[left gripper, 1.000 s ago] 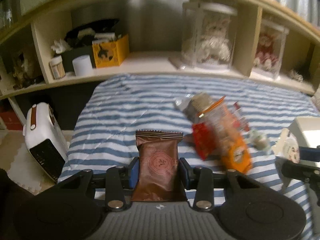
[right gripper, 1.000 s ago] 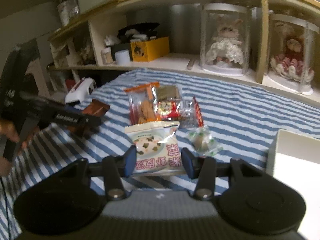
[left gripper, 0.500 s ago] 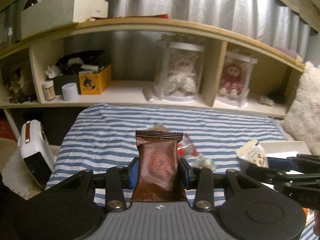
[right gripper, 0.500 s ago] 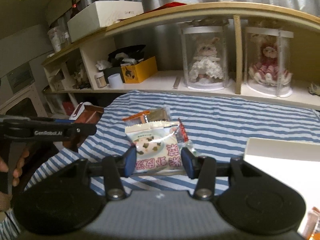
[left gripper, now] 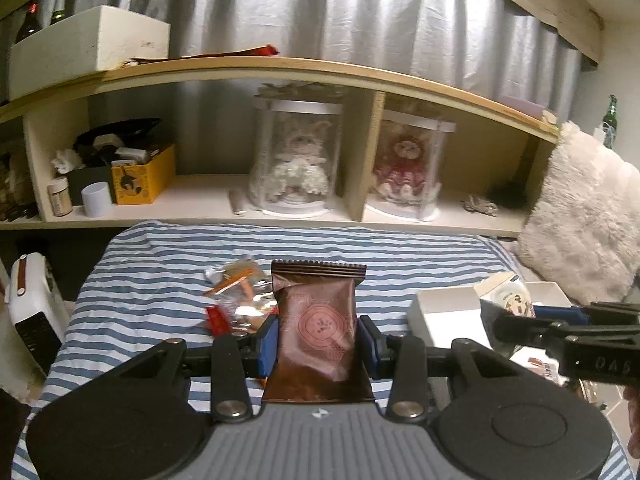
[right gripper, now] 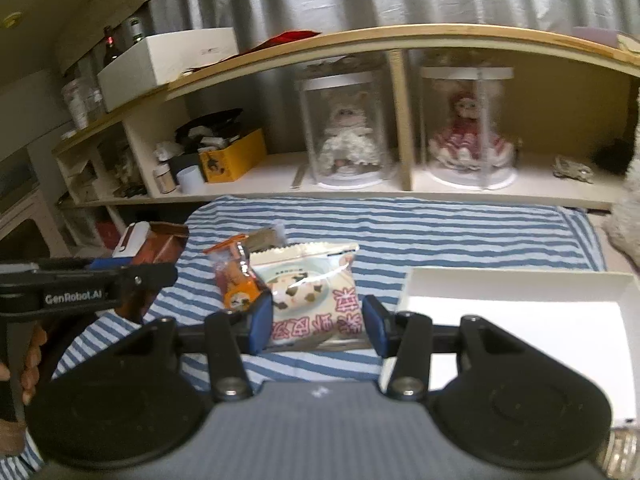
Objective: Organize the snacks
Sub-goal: 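Carry the brown cake with the left tool while the right tool carries the white bag to the tray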
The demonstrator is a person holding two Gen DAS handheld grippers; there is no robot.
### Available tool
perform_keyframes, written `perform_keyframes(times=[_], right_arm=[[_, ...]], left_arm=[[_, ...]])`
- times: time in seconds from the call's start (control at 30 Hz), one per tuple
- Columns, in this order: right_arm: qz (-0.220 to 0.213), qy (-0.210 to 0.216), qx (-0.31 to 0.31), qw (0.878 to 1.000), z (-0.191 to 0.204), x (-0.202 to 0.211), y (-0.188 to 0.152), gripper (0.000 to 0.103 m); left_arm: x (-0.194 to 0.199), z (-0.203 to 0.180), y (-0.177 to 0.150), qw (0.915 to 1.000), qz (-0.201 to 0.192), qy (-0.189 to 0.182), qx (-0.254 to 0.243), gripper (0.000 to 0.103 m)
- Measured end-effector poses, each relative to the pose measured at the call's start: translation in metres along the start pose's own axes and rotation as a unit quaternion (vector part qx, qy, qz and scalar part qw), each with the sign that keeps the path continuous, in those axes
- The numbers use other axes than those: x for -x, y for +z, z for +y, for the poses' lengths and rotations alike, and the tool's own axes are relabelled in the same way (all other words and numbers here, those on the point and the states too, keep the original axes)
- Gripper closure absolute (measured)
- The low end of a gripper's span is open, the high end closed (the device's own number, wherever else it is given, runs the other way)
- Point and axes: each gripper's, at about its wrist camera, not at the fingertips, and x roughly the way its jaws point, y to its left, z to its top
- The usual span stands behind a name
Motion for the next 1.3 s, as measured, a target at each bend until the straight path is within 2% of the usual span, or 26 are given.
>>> perform_keyframes(times=[0.3,0.63,0.97,1.13,1.3], right_arm=[[-0.009,-0.026,-0.028,0.999,-0.028,0.028,-0.006,0.048],[0.002,-0.061,-0.058,0.996,-0.068,0.038,-0.022,0.048],[0.021,-0.087,-0.117,0.989,-0.107,0.034,-0.039,0.048],[0.043,-0.094,-0.134,0.986,-0.118,0.021,-0.047,0.048],[0.062,-0.093,-0.142,0.984,-0.123,0.010,-0.052,0.048]], left_arm=[[-0.002,-0.032,-0.001,0.9994,-0.002,-0.034,0.009,0.060],[-0.029,-0.072,-0.014,0.9957,0.028,-0.086,0.023,0.060],[-0.075,-0.099,-0.039,0.9867,0.080,-0.129,0.060,0.060],[-0.097,-0.107,-0.051,0.9813,0.097,-0.149,0.075,0.060],[-0.111,-0.116,-0.058,0.9794,0.103,-0.155,0.078,0.060]])
